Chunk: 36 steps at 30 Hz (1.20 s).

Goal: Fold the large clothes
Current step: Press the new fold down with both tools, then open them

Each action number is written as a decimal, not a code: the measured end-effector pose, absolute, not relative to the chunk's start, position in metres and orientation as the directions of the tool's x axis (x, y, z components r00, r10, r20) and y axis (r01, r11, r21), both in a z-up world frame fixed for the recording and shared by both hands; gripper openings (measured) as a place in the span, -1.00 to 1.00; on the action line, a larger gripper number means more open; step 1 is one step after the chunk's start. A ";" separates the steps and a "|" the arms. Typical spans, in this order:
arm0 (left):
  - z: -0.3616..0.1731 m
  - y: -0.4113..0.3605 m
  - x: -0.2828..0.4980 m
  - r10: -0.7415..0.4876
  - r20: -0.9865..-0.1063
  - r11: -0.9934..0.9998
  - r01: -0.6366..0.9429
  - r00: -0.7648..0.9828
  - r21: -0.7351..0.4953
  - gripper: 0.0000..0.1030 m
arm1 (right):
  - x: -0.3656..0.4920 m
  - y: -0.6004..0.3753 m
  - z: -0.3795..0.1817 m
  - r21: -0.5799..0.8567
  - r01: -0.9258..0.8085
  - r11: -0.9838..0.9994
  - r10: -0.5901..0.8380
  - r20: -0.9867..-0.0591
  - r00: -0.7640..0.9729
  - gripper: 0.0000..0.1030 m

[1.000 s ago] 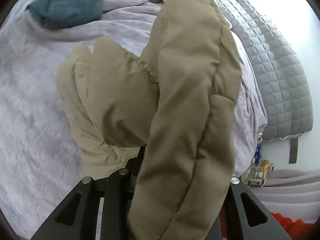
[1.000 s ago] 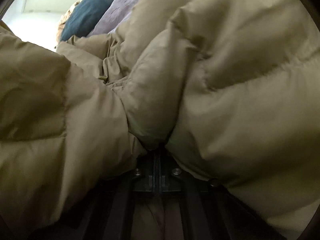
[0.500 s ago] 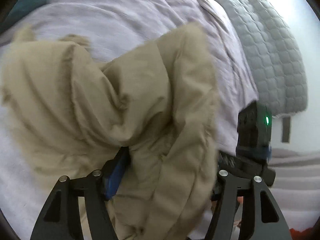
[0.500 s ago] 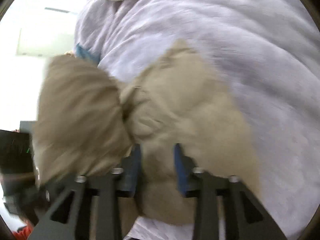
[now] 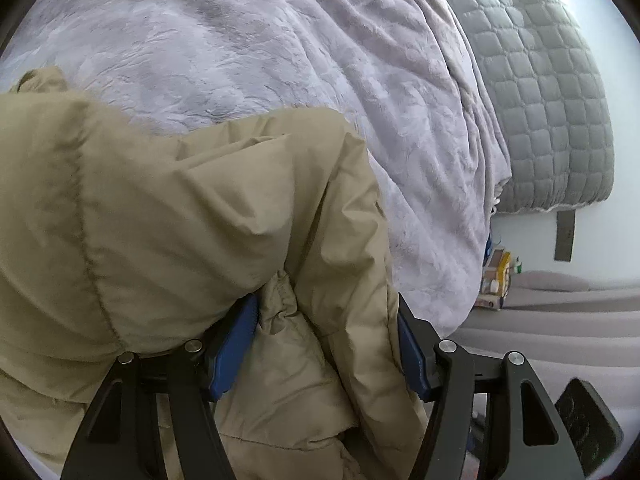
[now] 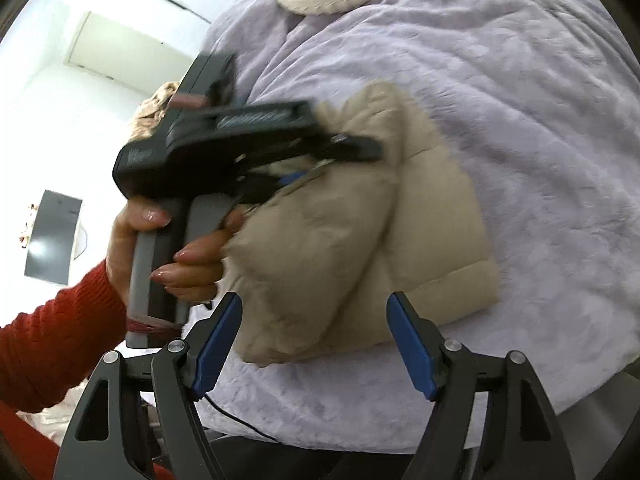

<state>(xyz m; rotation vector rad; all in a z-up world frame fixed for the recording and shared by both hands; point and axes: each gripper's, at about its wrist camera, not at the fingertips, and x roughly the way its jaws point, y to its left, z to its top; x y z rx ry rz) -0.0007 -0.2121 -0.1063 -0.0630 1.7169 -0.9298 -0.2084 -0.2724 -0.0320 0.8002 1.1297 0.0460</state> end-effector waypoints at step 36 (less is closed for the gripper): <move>-0.103 -0.209 0.036 -0.159 -0.950 0.815 0.578 0.270 0.028 0.60 | -0.227 -0.347 -0.138 0.374 0.703 0.605 0.288 -0.926 0.245 -0.36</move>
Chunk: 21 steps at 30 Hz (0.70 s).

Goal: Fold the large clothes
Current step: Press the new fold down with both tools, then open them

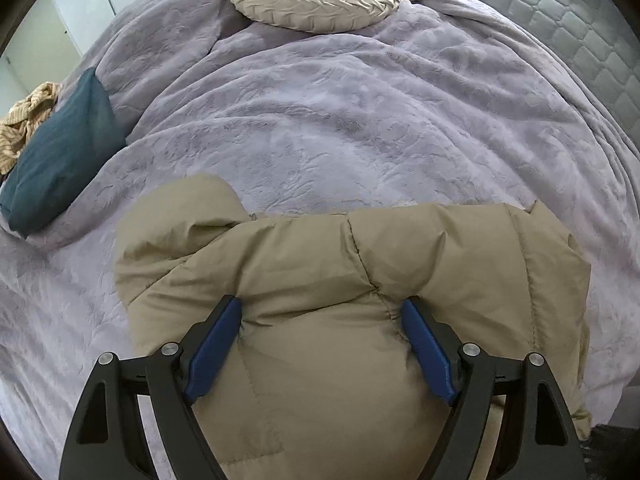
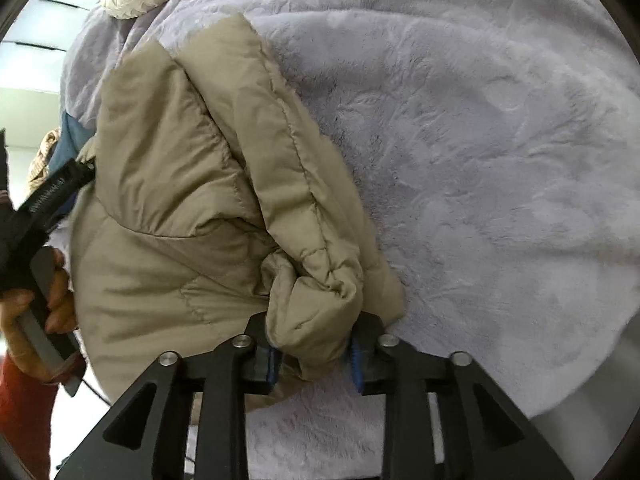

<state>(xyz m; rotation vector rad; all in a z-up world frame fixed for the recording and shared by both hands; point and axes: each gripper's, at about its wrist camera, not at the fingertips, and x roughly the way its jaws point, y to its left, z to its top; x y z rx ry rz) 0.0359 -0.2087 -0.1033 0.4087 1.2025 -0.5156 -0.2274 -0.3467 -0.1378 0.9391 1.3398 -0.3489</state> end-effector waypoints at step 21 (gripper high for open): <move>-0.081 -0.183 0.036 -0.123 -0.954 0.867 0.498 0.272 0.030 0.60 | -0.194 -0.375 -0.080 0.388 0.552 0.738 0.237 -0.915 0.326 0.62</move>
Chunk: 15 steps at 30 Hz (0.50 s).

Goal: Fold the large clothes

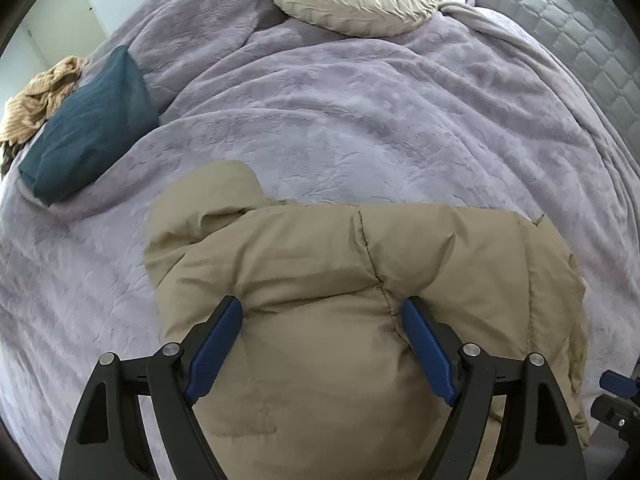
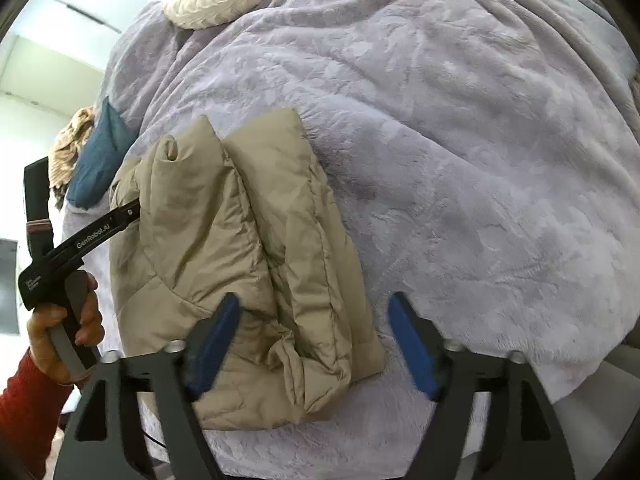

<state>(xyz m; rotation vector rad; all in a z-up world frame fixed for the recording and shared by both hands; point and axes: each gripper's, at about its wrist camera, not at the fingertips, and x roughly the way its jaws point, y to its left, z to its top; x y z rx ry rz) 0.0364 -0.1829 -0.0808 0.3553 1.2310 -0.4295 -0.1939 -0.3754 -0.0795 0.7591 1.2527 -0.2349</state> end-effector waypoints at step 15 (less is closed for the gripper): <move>-0.050 -0.125 0.012 -0.142 -0.958 0.907 0.421 0.248 -0.026 0.68 | -0.174 -0.372 -0.087 0.423 0.476 0.771 0.279 -0.896 0.345 0.73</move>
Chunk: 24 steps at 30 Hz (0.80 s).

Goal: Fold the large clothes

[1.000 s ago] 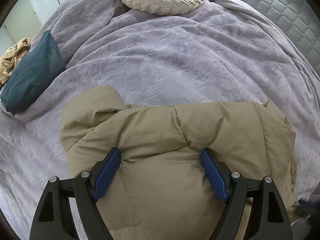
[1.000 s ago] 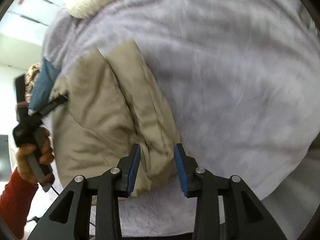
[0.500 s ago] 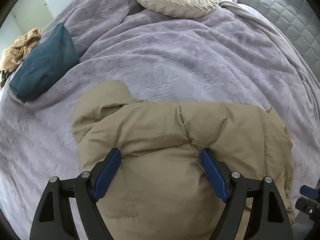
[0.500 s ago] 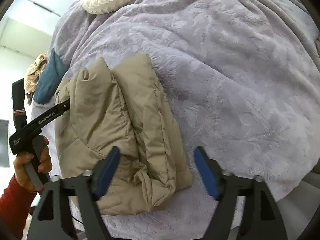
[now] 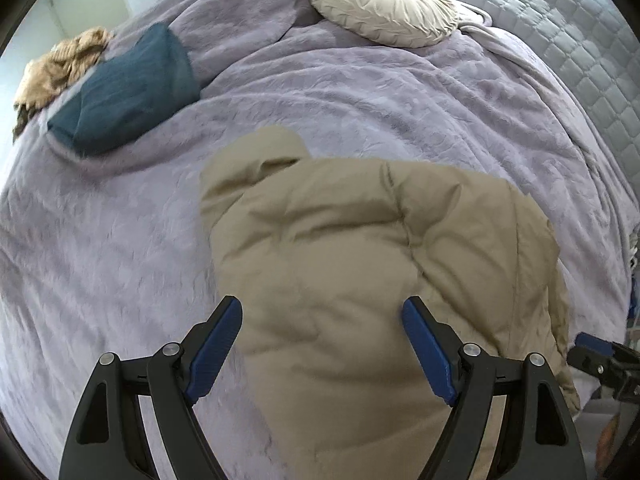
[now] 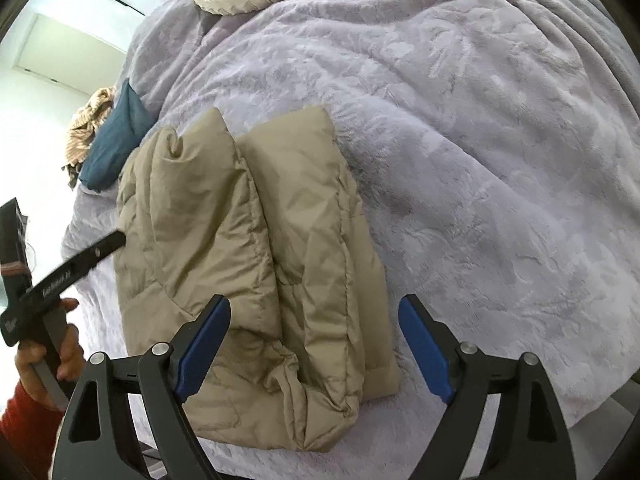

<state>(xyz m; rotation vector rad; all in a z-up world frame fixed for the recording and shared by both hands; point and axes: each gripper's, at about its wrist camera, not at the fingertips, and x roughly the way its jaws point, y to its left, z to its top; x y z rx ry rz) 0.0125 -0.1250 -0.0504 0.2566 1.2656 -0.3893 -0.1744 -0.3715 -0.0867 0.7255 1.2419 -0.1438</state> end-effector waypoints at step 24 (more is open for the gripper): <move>-0.118 -0.031 0.005 -0.483 -0.869 0.854 0.162 -0.108 -0.494 0.99 | -0.106 -0.394 -0.161 0.590 0.390 0.707 0.563 -0.803 0.196 1.00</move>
